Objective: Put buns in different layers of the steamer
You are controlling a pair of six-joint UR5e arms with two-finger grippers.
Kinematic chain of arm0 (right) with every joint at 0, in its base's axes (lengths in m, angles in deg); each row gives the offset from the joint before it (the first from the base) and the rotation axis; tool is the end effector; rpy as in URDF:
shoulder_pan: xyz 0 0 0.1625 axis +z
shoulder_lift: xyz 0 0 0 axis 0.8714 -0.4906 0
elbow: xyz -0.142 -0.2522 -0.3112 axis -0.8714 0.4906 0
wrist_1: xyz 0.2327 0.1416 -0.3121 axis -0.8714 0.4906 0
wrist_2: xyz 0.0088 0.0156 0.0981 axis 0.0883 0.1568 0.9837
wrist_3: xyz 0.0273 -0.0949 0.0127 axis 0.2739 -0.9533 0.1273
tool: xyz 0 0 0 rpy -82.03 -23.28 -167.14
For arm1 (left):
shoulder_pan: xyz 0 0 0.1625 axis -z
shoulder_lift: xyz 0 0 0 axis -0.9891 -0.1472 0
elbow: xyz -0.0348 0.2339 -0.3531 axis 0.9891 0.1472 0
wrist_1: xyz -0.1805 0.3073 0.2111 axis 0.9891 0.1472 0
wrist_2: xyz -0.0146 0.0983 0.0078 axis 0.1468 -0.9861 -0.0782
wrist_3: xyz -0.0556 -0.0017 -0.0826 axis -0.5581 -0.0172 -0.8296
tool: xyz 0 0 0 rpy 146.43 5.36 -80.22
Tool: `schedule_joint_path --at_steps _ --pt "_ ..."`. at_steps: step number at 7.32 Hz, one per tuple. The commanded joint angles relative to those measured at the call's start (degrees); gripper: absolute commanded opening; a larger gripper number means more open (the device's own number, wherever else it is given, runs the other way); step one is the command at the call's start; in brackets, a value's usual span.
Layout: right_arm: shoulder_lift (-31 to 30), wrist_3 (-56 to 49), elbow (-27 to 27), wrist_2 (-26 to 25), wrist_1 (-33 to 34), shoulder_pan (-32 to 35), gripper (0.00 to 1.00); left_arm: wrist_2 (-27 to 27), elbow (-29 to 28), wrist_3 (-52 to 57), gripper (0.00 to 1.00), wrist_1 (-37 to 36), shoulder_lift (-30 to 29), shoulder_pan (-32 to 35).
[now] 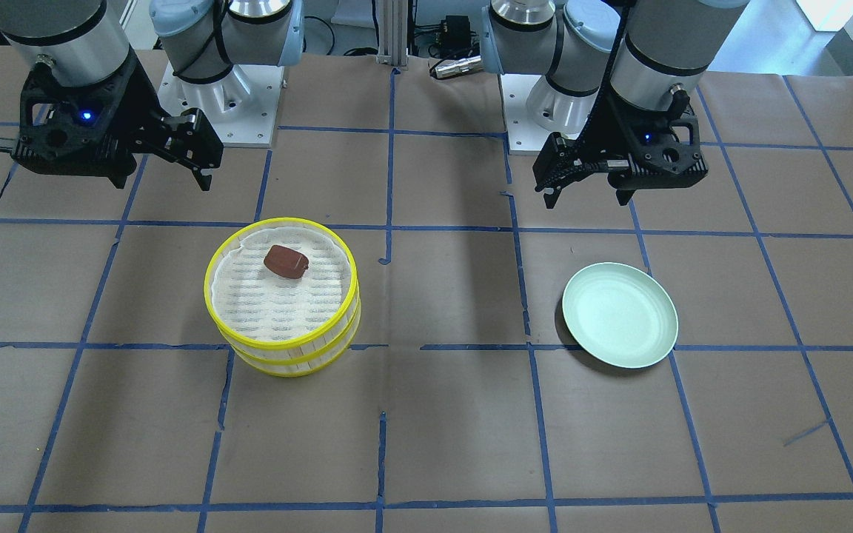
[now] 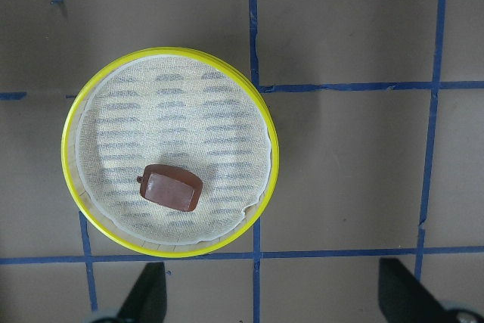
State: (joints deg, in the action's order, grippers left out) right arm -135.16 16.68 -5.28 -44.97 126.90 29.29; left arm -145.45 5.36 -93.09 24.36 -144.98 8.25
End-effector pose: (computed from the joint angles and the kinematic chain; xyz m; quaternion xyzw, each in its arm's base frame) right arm 0.1325 -0.5009 0.5006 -0.0057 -0.9997 -0.0249 0.0004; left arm -0.1329 -0.4843 0.4693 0.0425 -0.9990 0.0068 0.0079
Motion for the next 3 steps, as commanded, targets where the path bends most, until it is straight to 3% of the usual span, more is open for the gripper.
schedule_joint_path --at_steps 1,3 --pt "-0.3 0.0 -0.7 0.0 0.1 0.0 1.00 0.0 -0.1 0.0 1.00 0.0 0.0 0.1" --pt "-0.3 0.0 -0.6 0.0 0.3 0.0 1.00 0.0 -0.1 0.0 1.00 0.0 0.0 0.1"
